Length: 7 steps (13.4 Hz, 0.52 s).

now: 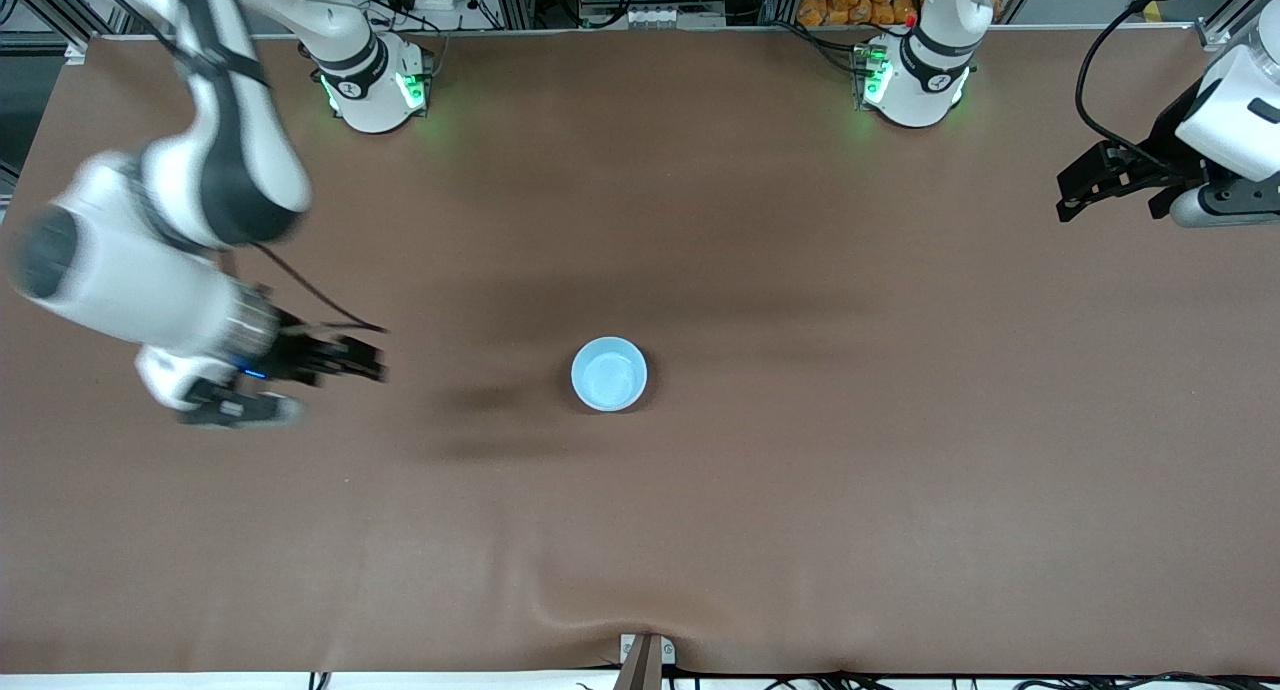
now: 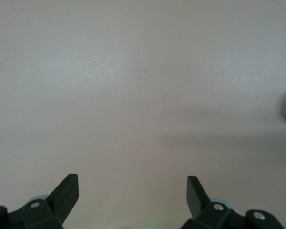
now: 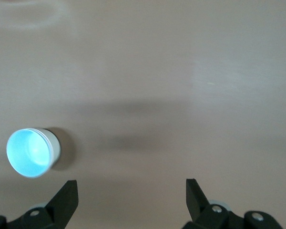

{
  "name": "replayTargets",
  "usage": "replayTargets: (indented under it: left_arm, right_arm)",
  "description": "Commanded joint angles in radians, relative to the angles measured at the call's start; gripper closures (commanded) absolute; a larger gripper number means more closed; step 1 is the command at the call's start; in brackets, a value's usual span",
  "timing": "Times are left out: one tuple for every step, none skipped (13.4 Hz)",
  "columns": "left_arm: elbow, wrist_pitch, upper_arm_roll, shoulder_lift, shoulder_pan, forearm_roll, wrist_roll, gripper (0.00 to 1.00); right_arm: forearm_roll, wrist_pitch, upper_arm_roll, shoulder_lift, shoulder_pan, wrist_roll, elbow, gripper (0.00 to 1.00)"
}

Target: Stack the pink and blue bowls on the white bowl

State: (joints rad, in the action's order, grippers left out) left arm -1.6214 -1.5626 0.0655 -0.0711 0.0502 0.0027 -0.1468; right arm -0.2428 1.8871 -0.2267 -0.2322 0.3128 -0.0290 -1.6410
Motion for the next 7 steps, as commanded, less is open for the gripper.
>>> replayTargets:
  left_arm:
    - [0.031,0.010,-0.007,0.011,-0.003,0.010,0.013,0.00]
    - [0.035,0.010,-0.009,0.013,-0.006,0.008,0.013,0.00]
    - [0.046,0.012,-0.009,0.014,-0.016,0.010,0.012,0.00]
    - [0.044,0.012,-0.009,0.016,-0.021,0.013,0.010,0.00]
    - [0.044,0.015,-0.009,0.019,-0.030,0.013,0.012,0.00]
    - [0.046,0.024,-0.009,0.020,-0.039,0.013,0.013,0.00]
    - [0.046,0.026,-0.009,0.020,-0.041,0.013,0.013,0.00]
  right_arm:
    - [0.119,-0.107,0.009,0.152,-0.081,0.008,-0.040,0.00]
    - [0.154,-0.138,0.016,0.187,-0.105,0.023,-0.040,0.00]
    - [0.158,-0.184,0.027,0.214,-0.138,0.031,-0.033,0.00]
    - [0.161,-0.227,0.062,0.237,-0.182,0.031,-0.030,0.00]
    - [0.172,-0.258,0.102,0.255,-0.228,0.026,-0.026,0.00]
    - [0.201,-0.285,0.156,0.266,-0.277,0.026,-0.017,0.00]
    - [0.221,-0.319,0.197,0.269,-0.316,0.021,0.003,0.00]
